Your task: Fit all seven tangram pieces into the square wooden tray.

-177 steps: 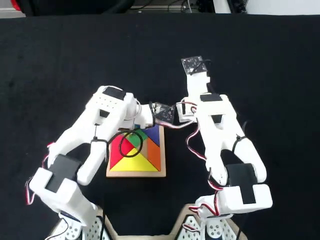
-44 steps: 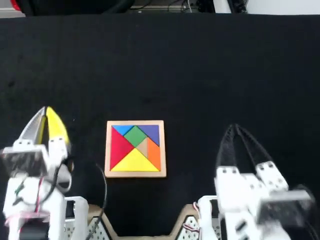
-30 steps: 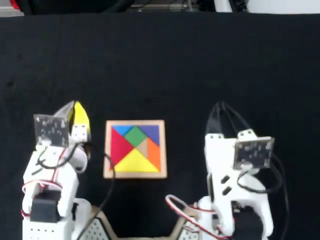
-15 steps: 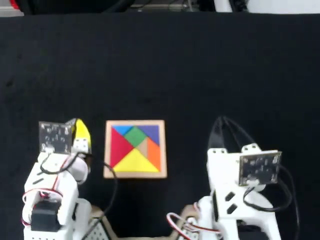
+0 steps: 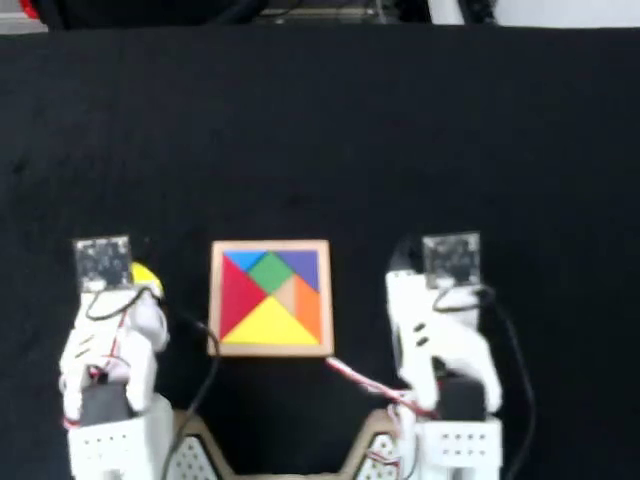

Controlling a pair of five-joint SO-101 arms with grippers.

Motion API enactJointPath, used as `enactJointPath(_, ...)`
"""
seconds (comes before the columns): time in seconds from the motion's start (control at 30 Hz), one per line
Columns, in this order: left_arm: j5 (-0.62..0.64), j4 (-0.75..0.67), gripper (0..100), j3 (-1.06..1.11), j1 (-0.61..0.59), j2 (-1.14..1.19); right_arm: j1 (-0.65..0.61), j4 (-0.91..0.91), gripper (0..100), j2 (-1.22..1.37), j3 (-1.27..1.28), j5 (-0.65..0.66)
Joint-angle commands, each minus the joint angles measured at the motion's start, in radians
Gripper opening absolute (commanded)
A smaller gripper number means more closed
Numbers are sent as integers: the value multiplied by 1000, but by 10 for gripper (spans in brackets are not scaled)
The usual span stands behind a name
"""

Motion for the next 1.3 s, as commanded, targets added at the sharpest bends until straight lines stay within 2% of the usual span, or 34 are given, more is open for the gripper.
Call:
enactJointPath(0.0,3,-28,30,50,1,14,12,38,15,-41,18,2)
enactJointPath(0.13,3,48,30,50,48,21,12,204,15,-48,18,2)
enactJointPath(0.33,2,342,30,50,137,14,11,394,15,-48,18,9)
enactJointPath(0.43,3,334,30,50,139,15,6,496,12,-48,18,3)
enactJointPath(0.77,3,334,30,50,139,15,118,486,11,-47,18,2)
enactJointPath(1.03,3,334,30,50,140,15,115,488,11,-48,18,0)
enactJointPath(1.27,3,334,30,50,142,15,86,491,12,-50,16,-54)
